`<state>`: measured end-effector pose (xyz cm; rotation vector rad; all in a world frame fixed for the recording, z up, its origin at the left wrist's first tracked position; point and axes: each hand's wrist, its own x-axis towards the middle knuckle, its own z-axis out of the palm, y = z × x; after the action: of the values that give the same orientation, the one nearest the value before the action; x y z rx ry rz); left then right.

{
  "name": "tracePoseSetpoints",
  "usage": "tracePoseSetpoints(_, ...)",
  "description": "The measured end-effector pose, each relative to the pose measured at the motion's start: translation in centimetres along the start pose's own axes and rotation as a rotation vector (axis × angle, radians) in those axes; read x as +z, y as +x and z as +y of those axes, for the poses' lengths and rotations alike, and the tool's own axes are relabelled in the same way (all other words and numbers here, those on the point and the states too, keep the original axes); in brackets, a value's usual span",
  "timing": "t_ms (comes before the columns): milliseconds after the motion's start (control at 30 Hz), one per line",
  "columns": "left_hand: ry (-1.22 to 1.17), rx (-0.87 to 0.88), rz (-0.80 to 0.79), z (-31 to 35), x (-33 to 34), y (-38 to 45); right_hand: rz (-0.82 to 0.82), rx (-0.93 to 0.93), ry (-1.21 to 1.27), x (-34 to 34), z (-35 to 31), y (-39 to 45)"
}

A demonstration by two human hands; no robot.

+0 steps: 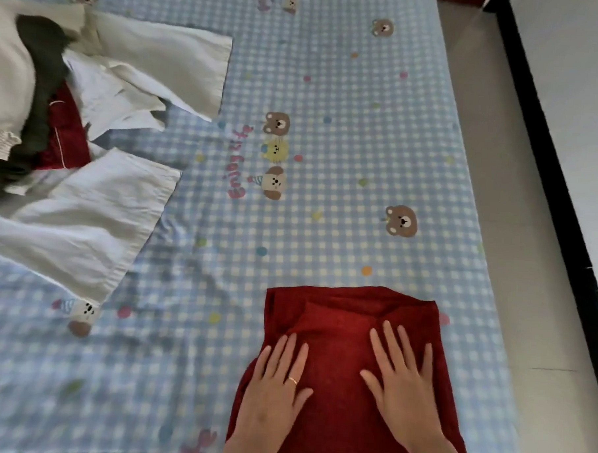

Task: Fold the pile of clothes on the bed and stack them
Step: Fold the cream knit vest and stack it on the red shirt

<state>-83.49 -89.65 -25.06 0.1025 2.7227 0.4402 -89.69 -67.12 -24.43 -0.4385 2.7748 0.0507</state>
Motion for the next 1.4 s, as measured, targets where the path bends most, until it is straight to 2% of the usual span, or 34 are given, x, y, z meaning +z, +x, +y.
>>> tracePoseSetpoints(133, 0.054, -0.253, 0.085, -5.2, -0.5, 0.3, -0.039, 0.225, -0.008, -0.4, 5.0, 0.5)
tracePoseSetpoints(200, 0.055, -0.277, 0.177, -6.3, -0.7, -0.8, -0.010, 0.304, 0.041, -1.2, 4.1, 0.3)
tracePoseSetpoints(267, 0.034, -0.087, 0.142, -6.2, -0.2, -2.6, 0.021, 0.187, 0.080, -1.8, 0.8, -0.1)
tracePoseSetpoints(300, 0.070, 0.058, 0.084, -5.8, 0.6, -3.8, 0.016, 0.077, 0.085, -2.1, -1.0, -0.3)
tracePoseSetpoints(333, 0.169, 0.190, 0.119, -5.7, 1.3, -4.6, -0.002, -0.018, 0.094, -2.2, -2.6, -0.5)
tracePoseSetpoints(367, 0.256, 0.275, 0.170, -5.5, 2.0, -5.3, -0.021, -0.054, 0.114, -2.3, -3.6, -0.7)
tracePoseSetpoints(433, 0.365, 0.349, 0.130, -6.9, 2.9, -5.5, -0.024, -0.029, 0.171, -2.9, -4.8, -0.4)
tracePoseSetpoints(467, 0.443, 0.338, 0.132, -7.5, 2.8, -5.4, -0.004, 0.000, 0.199, -3.2, -5.5, -0.1)
tracePoseSetpoints(500, 0.421, 0.305, 0.092, -8.4, 2.2, -5.7, 0.006, 0.028, 0.230, -3.7, -6.6, 0.2)
tracePoseSetpoints(567, 0.216, 0.208, 0.023, -10.8, -0.2, -6.8, 0.044, 0.012, 0.281, -4.9, -9.9, 1.4)
tracePoseSetpoints(600, 0.135, 0.140, 0.059, -12.9, -1.2, -7.3, 0.083, -0.041, 0.299, -5.2, -12.3, 2.2)
tracePoseSetpoints(667, 0.049, 0.005, 0.204, -19.3, -3.6, -8.8, 0.149, -0.157, 0.347, -6.0, -19.3, 4.7)
tracePoseSetpoints(733, -0.021, -0.195, 0.271, -26.4, -6.8, -9.9, 0.146, -0.238, 0.414, -6.7, -26.8, 7.6)
tracePoseSetpoints(833, -0.012, -0.420, 0.279, -36.7, -12.6, -12.2, 0.059, -0.320, 0.454, -7.7, -37.6, 12.9)
tracePoseSetpoints(1000, -0.146, -0.655, 0.305, -50.3, -20.6, -12.6, 0.058, -0.460, 0.412, -10.3, -51.9, 21.8)
tracePoseSetpoints(1233, -0.157, -0.557, 0.413, -60.7, -25.5, -8.1, 0.174, -0.480, 0.271, -12.5, -64.1, 35.3)
tracePoseSetpoints(1300, -0.173, -0.507, 0.459, -62.2, -26.0, -5.8, 0.227, -0.496, 0.183, -12.4, -65.7, 38.3)
tracePoseSetpoints(1400, -0.194, -0.390, 0.483, -62.8, -26.2, -2.2, 0.220, -0.563, 0.191, -13.1, -65.9, 40.4)
